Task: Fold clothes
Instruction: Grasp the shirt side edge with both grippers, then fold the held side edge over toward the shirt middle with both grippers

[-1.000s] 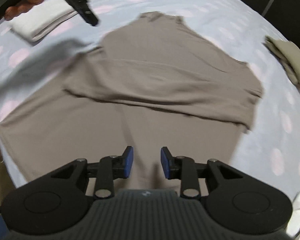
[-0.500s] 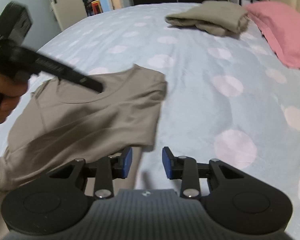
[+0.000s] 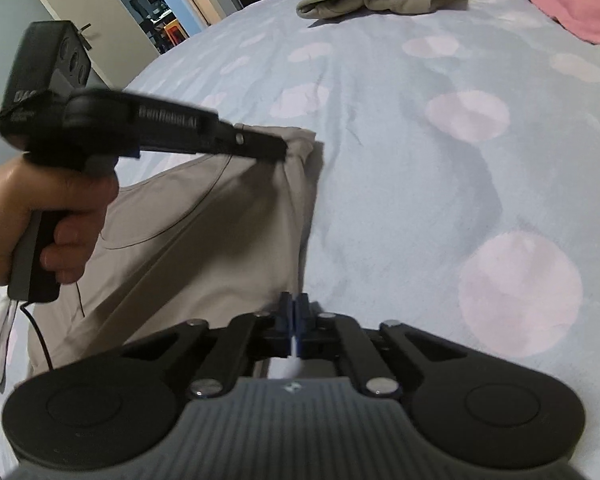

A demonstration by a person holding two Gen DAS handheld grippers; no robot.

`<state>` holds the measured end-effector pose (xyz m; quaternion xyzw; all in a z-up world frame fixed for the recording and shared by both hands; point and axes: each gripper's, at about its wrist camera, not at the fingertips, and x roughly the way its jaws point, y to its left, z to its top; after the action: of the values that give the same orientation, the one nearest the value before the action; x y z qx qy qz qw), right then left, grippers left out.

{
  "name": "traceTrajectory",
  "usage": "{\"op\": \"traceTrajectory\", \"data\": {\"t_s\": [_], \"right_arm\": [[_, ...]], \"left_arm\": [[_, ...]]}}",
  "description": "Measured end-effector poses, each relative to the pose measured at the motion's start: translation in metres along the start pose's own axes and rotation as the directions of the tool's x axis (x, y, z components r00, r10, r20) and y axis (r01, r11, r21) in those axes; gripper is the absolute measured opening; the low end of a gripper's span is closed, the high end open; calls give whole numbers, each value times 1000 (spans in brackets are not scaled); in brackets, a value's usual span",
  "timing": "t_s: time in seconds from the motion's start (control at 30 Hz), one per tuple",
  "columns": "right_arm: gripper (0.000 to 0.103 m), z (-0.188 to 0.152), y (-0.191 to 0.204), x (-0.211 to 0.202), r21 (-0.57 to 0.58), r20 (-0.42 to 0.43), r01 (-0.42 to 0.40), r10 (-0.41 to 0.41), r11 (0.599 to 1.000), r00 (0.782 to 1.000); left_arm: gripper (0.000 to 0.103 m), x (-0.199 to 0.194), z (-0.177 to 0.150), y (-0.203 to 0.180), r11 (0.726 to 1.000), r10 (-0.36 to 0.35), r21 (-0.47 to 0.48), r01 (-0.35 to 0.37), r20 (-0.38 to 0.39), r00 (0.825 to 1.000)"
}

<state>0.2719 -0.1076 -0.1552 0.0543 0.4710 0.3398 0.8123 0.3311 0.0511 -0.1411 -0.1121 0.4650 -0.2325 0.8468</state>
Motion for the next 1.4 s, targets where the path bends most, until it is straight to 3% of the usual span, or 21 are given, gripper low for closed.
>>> {"op": "traceTrajectory", "data": {"t_s": [0.13, 0.27, 0.4, 0.47, 0.5, 0.53, 0.57, 0.73, 0.8, 0.83, 0.87, 0.9, 0.97, 1.07, 1.23, 1.3, 1.33, 1.37, 1.4], "right_arm": [[0, -6, -3, -6, -2, -4, -7, 7, 1000, 1000], [2, -8, -7, -7, 12, -2, -21, 21, 1000, 1000], [8, -3, -9, -11, 63, 44, -8, 5, 998, 999], [17, 0, -9, -12, 83, 61, -3, -2, 997, 998], [21, 2, -9, -11, 91, 66, -4, -2, 996, 998], [33, 4, -8, -10, 96, 73, -3, -4, 995, 997], [36, 6, -8, -9, 100, 79, -2, -6, 995, 997], [35, 14, -9, 0, 121, 85, -8, -2, 993, 996], [34, 16, -12, 5, 136, 34, -41, 37, 990, 999], [22, 16, -13, 8, 138, 2, -57, 58, 989, 998], [3, 16, -12, 8, 120, -16, -52, 54, 991, 998], [0, 16, -11, 8, 102, -34, -46, 50, 994, 998], [0, 13, -9, 1, 82, -46, -17, 20, 997, 999], [0, 6, -14, -10, 122, -29, -49, 53, 991, 998], [1, -1, -16, -7, 103, -40, -35, 39, 994, 998], [6, 0, -16, -9, 122, -22, -37, 40, 992, 999], [14, 1, -17, -11, 146, -8, -40, 41, 988, 999], [28, 2, -20, -12, 182, 7, -50, 50, 982, 999], [33, 3, -22, -14, 217, 22, -61, 57, 974, 998]], "left_arm": [[0, -2, -3, 23, 993, 40, -116, -37, 22, 999], [1, -1, -7, 32, 988, -13, -153, 10, -18, 1000], [20, -15, -4, 26, 991, -43, -126, 47, 32, 999], [30, -19, 1, 20, 994, -43, -103, 48, 53, 998], [30, -19, 4, 16, 995, -35, -89, 40, 58, 998], [30, -16, 6, 13, 997, -27, -76, 30, 49, 998], [30, -12, 8, 10, 998, -17, -63, 19, 39, 999], [30, 11, 11, -2, 1000, 12, -27, -13, -29, 1000], [23, 15, 9, -4, 999, 2, -32, -4, -45, 999], [20, 16, 8, -5, 999, 1, -34, -3, -49, 999], [16, 17, 8, -6, 999, -4, -35, 3, -47, 999], [12, 16, 8, -6, 999, -15, -43, 13, -42, 999], [9, 13, 8, -6, 997, -45, -63, 43, -28, 999], [8, 12, 9, -3, 994, -78, -77, 77, -1, 997], [8, 15, 10, -2, 996, -55, -65, 56, 13, 998], [8, 11, 11, -4, 998, -11, -67, 12, 21, 1000], [10, 10, 11, -2, 997, -12, -80, 13, 15, 1000], [10, 8, 12, 0, 996, -13, -92, 14, 9, 1000], [10, 6, 12, 0, 996, -12, -91, 12, 7, 1000]]}}
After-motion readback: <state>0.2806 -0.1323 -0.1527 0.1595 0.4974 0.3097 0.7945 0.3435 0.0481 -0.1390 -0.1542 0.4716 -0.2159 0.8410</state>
